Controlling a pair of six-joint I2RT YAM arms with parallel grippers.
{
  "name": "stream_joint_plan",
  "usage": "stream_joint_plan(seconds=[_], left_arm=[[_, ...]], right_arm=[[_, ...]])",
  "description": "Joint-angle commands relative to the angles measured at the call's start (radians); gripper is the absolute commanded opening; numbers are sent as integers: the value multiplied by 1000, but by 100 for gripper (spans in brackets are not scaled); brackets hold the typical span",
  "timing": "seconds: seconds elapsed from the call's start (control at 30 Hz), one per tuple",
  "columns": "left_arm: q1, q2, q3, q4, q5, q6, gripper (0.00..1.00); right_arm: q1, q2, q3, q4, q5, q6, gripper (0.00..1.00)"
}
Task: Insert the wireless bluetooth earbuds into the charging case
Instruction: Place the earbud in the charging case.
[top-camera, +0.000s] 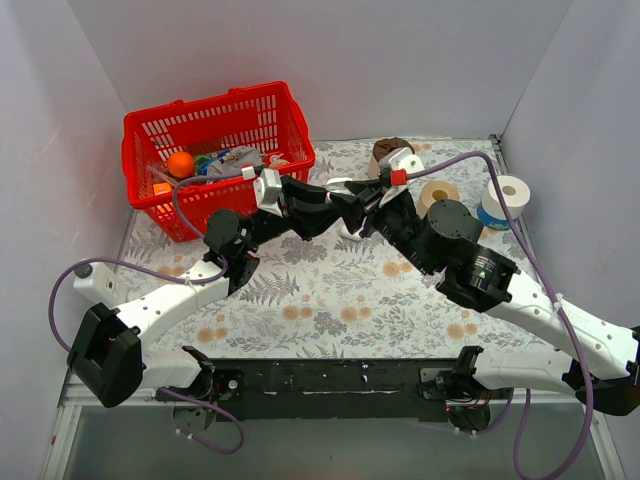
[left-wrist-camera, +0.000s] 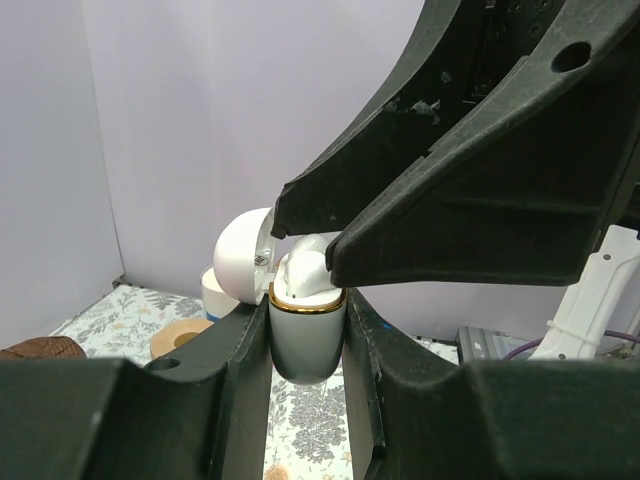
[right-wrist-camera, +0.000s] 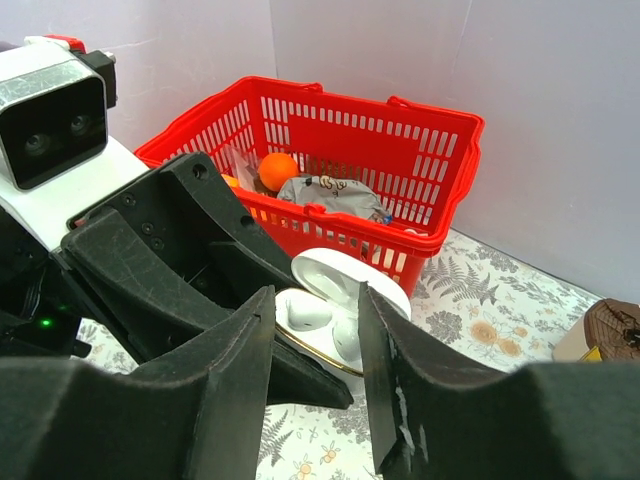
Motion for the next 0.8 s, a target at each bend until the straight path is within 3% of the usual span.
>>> stream_joint_plan(seconds=[0.0,0.17,0.47,0.53,0.57,0.63,0.73,0.77], left_arm=[[-3,-22,36,45,-16,12,0],[-3,-23,31,52,-19,12,0],[-3,-40,2,43,-16,15,0],[-3,-51,-8,46,2,18,0],[-3,-54,-13,48,13,21,0],[-3,-66,-25,57,73,35,0],[-3,-84,-34,62,143,61,0],[-3,-91,-42,60,183,70,0]], right_arm=[[4,-1,53,-31,45,6,49],[4,-6,88,-31,79,24,60],[2,-29,220,-38,199,0,61],[2,-3,282,-89,226,-38,57],[-5,34,316,-123,233,-39,49],[-12,75,367,-235,227,-43,42],[-28,146,461,-371,200,-39,21],[-48,178,506,-402,165,-25,10]])
